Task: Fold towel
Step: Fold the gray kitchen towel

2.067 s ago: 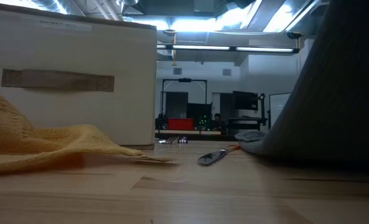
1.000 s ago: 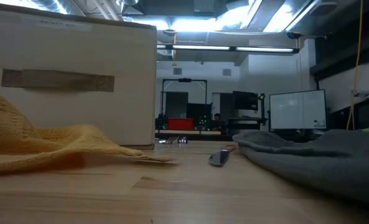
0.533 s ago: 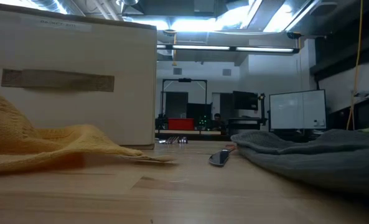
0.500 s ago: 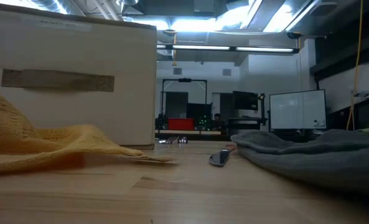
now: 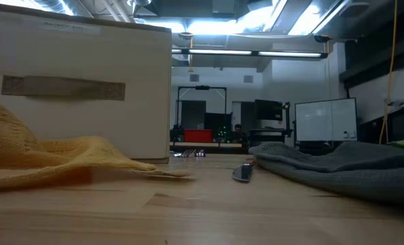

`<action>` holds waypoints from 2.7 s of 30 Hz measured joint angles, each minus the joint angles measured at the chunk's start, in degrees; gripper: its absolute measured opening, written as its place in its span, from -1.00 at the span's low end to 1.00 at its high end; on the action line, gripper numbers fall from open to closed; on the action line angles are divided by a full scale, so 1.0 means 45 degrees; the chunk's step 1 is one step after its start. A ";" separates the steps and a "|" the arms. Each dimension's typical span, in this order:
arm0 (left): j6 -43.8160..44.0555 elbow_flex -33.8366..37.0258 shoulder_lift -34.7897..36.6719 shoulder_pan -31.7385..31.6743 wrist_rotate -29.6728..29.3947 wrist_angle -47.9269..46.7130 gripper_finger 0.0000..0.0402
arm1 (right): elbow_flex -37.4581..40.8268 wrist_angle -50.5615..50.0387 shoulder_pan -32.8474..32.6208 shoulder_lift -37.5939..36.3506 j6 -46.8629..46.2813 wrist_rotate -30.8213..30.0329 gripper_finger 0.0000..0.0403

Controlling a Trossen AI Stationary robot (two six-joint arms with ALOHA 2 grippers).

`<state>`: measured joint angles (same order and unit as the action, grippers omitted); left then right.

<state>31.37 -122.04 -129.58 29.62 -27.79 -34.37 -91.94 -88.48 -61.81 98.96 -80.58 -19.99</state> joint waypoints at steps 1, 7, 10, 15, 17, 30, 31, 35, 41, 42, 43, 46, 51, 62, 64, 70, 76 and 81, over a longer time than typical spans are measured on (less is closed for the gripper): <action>0.0085 0.0000 0.0000 -0.0044 0.0000 -0.0228 -1.00 | 0.0223 0.0031 0.0059 0.0004 0.0000 0.0004 -0.96; 0.0356 0.0000 -0.0014 -0.0362 -0.0005 -0.1453 -1.00 | 0.1773 0.0100 0.0323 0.0024 -0.0004 0.0130 -0.96; 0.0366 0.0118 -0.0024 -0.0518 -0.0006 -0.1652 -1.00 | 0.2490 0.0369 0.0445 0.0019 -0.0009 0.0270 -0.96; 0.0398 0.0802 -0.0039 -0.0719 0.0000 -0.1486 -1.00 | 0.3388 0.1031 0.0503 0.0024 0.0178 0.0438 -0.96; 0.0580 0.1157 -0.0039 -0.0801 -0.0005 -0.1492 -1.00 | 0.3630 0.1171 0.0500 0.0029 0.0440 0.0586 -0.94; 0.1280 0.2812 -0.0063 -0.1294 0.0000 -0.1503 -0.77 | 0.5636 0.2430 0.0528 0.0073 0.1287 0.0194 -0.82; 0.1312 0.2923 -0.0063 -0.1294 -0.0005 -0.1503 -0.73 | 0.5749 0.2402 0.0600 0.0073 0.1287 0.0299 -0.82; 0.1436 0.3298 -0.0063 -0.1290 0.0010 -0.1433 -0.54 | 0.6035 0.2412 0.0683 0.0073 0.1291 0.0803 -0.75; 0.2132 0.3497 -0.0063 -0.1252 0.0039 -0.1202 -0.29 | 0.6082 0.2436 0.0770 0.0073 0.1307 0.0679 -0.44; 0.2134 0.3497 -0.0063 -0.1246 0.0039 -0.1080 -0.27 | 0.6082 0.2441 0.0771 0.0073 0.1307 0.0614 -0.39; 0.2103 0.3497 -0.0063 -0.1246 0.0034 -0.0983 -0.25 | 0.6082 0.2427 0.0785 0.0073 0.1335 0.0494 -0.34; 0.1285 0.3497 -0.0063 -0.1207 0.0039 -0.0381 -0.24 | 0.6077 0.2207 0.0848 0.0073 0.1551 0.0464 -0.22; -0.1256 0.3492 -0.0063 -0.0948 0.0220 0.1500 -0.26 | 0.6047 0.1824 0.0858 0.0073 0.1635 0.1872 -0.16; -0.4515 0.3492 -0.0063 -0.0055 0.1433 0.3312 -0.23 | 0.5513 0.5389 0.0824 0.0063 0.2990 0.6125 -0.21; -0.4419 0.3492 -0.0063 0.0022 0.1433 0.3309 -0.23 | 0.5513 0.6082 0.0824 0.0063 0.3308 0.5914 -0.21; -0.3712 0.3492 -0.0063 0.0090 0.1424 0.3545 -0.23 | 0.5513 0.6725 0.0824 0.0063 0.4196 0.4824 -0.21; -0.3149 0.3492 -0.0063 0.0090 0.1423 0.4264 -0.23 | 0.5513 0.6812 0.0824 0.0063 0.4706 0.4206 -0.21; -0.3126 0.3487 -0.0063 0.0040 0.1423 0.4715 -0.23 | 0.5445 0.6894 0.0824 0.0058 0.6710 0.4201 -0.21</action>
<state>17.30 -106.34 -129.86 29.80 -21.39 -13.15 -67.44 -57.45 -58.11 99.22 -50.38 -1.08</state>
